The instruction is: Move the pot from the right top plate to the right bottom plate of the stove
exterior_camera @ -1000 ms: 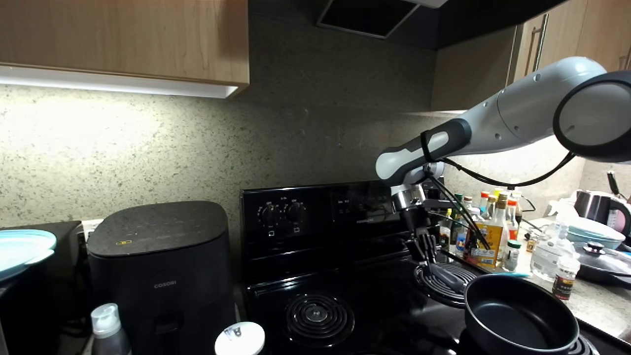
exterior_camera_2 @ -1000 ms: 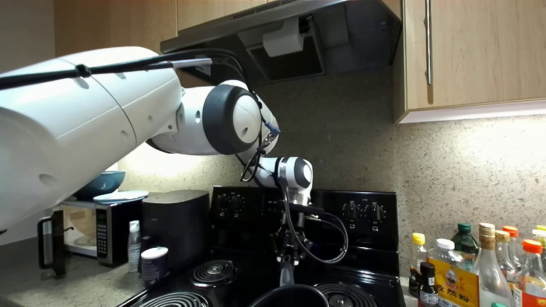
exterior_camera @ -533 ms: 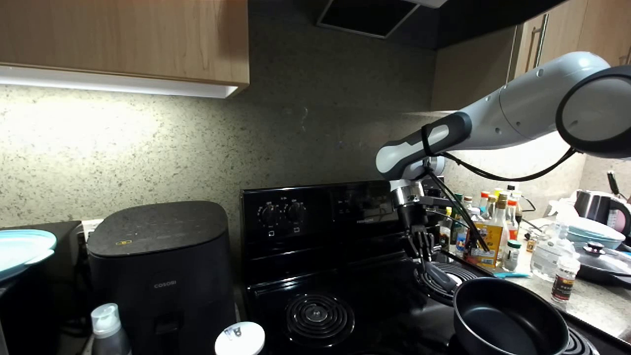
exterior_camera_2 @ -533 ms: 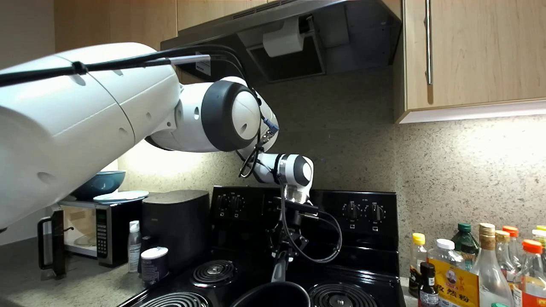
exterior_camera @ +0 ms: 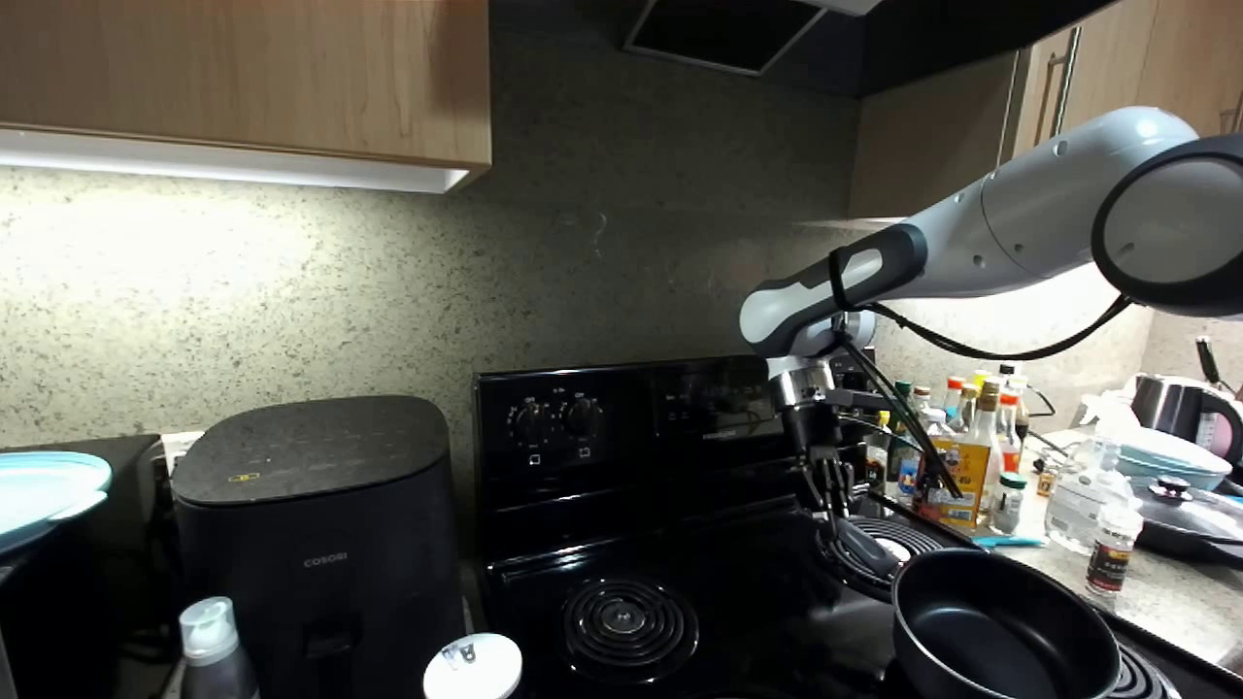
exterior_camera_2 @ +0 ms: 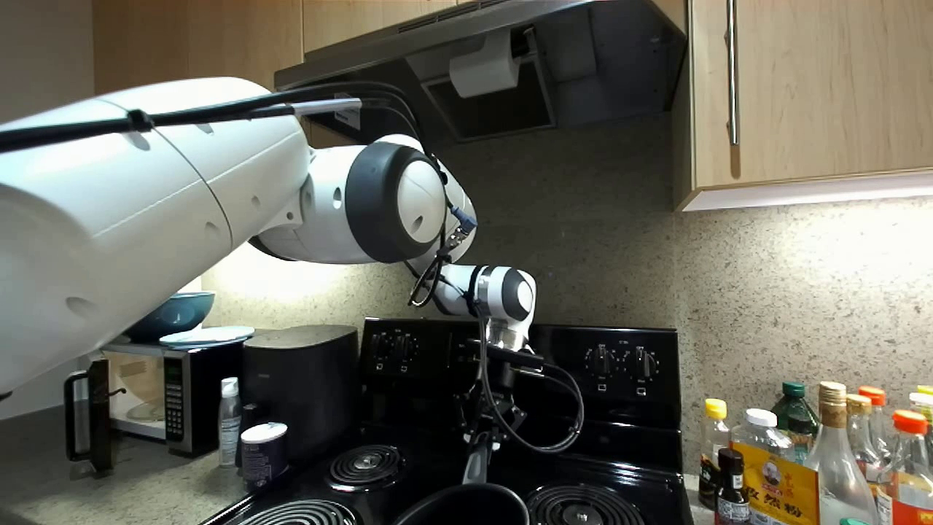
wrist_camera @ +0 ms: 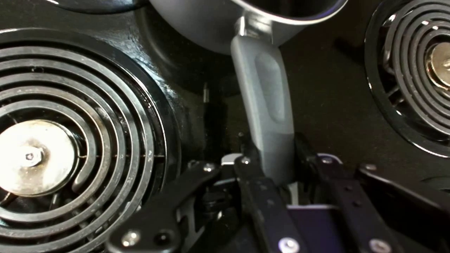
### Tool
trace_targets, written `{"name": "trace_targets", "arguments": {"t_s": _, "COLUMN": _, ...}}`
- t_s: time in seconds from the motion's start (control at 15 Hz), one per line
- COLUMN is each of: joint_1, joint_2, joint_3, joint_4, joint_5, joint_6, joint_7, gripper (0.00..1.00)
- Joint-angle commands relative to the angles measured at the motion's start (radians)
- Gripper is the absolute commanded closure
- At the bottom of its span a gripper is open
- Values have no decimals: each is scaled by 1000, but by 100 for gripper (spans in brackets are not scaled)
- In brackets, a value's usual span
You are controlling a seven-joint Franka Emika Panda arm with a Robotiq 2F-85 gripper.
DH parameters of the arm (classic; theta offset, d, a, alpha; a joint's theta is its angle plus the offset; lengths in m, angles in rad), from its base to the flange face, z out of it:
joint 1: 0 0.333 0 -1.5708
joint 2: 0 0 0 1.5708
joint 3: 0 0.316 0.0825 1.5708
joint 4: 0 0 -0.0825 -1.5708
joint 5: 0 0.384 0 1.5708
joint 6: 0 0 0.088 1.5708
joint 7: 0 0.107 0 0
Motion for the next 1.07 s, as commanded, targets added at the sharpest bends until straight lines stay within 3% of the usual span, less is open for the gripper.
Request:
{"name": "trace_targets", "arguments": {"t_s": 0.0, "joint_1": 10, "joint_2": 7, "joint_3": -33, "joint_4": 25, "joint_5": -62, "joint_6": -34, "joint_7": -47, "gripper": 88}}
{"name": "trace_targets", "arguments": {"t_s": 0.53, "joint_1": 5, "joint_2": 43, "joint_3": -65, "joint_4": 54, "joint_5": -179, "joint_6": -46, "joint_7": -124, "gripper": 87}}
{"name": "trace_targets", "arguments": {"t_s": 0.6, "joint_1": -1, "joint_2": 36, "joint_3": -55, "joint_4": 38, "joint_5": -146, "joint_6": -39, "joint_7": -95, "gripper": 70}}
{"name": "trace_targets", "arguments": {"t_s": 0.87, "joint_1": 1, "joint_2": 45, "joint_3": -55, "joint_4": 46, "joint_5": -149, "joint_6": -39, "joint_7": -95, "gripper": 70}}
{"name": "trace_targets", "arguments": {"t_s": 0.93, "joint_1": 1, "joint_2": 45, "joint_3": -55, "joint_4": 46, "joint_5": -149, "joint_6": -39, "joint_7": -95, "gripper": 88}}
{"name": "trace_targets", "arguments": {"t_s": 1.0, "joint_1": -3, "joint_2": 45, "joint_3": -52, "joint_4": 47, "joint_5": -146, "joint_6": -37, "joint_7": -102, "gripper": 88}}
